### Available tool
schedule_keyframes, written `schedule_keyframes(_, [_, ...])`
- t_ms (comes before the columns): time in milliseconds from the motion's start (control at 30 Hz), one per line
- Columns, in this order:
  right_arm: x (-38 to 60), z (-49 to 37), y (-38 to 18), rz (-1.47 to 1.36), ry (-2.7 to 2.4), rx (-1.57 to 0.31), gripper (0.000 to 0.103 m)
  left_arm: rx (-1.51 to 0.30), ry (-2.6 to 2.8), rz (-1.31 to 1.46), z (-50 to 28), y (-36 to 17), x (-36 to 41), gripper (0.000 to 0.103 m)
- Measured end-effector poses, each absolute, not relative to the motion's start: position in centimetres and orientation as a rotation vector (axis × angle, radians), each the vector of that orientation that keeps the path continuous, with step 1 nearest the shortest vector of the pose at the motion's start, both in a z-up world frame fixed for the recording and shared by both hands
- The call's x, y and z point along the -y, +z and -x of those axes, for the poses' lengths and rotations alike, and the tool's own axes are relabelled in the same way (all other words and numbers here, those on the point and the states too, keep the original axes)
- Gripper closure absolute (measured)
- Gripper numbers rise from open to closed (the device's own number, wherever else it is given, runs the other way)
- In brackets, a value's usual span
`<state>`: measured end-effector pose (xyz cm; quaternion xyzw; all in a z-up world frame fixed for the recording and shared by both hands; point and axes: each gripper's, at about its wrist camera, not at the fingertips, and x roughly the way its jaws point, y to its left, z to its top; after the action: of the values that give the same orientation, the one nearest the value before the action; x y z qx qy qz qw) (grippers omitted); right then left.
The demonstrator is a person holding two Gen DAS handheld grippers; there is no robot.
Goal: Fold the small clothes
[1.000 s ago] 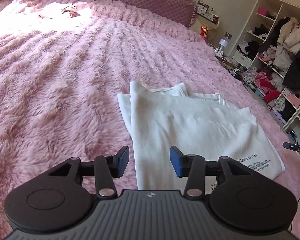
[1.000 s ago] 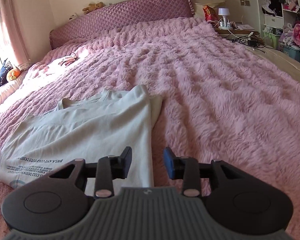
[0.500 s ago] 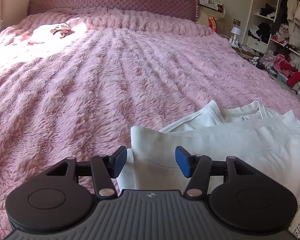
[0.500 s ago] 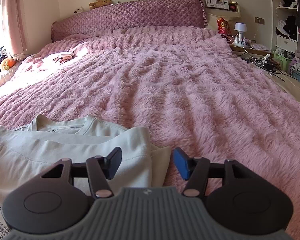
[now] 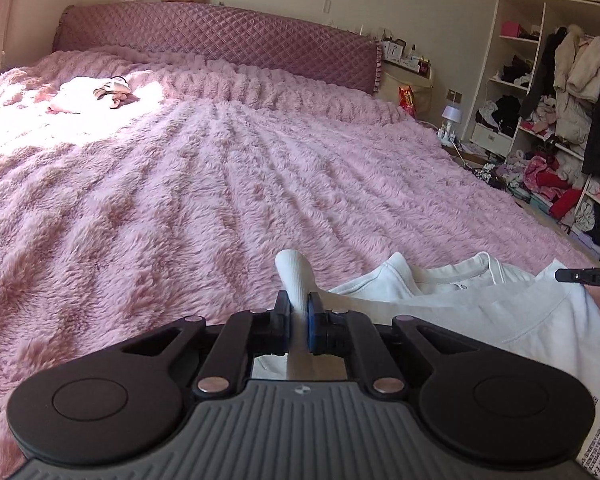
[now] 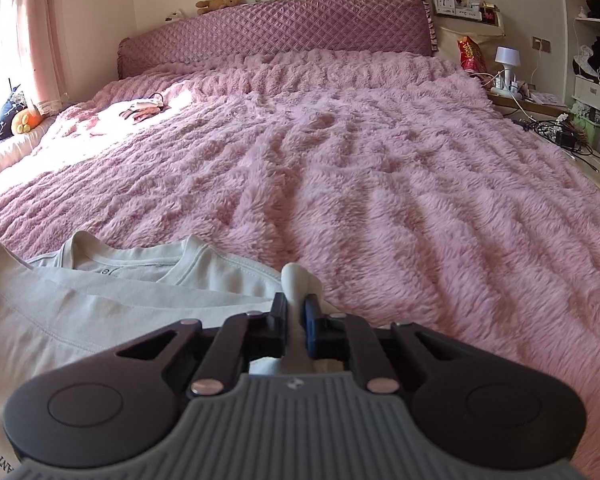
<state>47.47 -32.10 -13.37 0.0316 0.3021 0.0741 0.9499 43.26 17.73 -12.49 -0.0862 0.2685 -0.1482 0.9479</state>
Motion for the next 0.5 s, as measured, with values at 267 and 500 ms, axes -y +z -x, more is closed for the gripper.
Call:
schedule_keyframes(267, [32.2, -49.0, -14.9, -0.117, 0.005, -0.627, 0.099, -0.71, -0.186, 0.276, -46.9, -15.9, -18.6, 0.094])
schedule_keyframes(500, [32.7, -48.5, -15.9, -0.109, -0.053, -0.634, 0.078, -0.746, -0.161, 0.291, -46.7, -15.7, -19.5, 0.067])
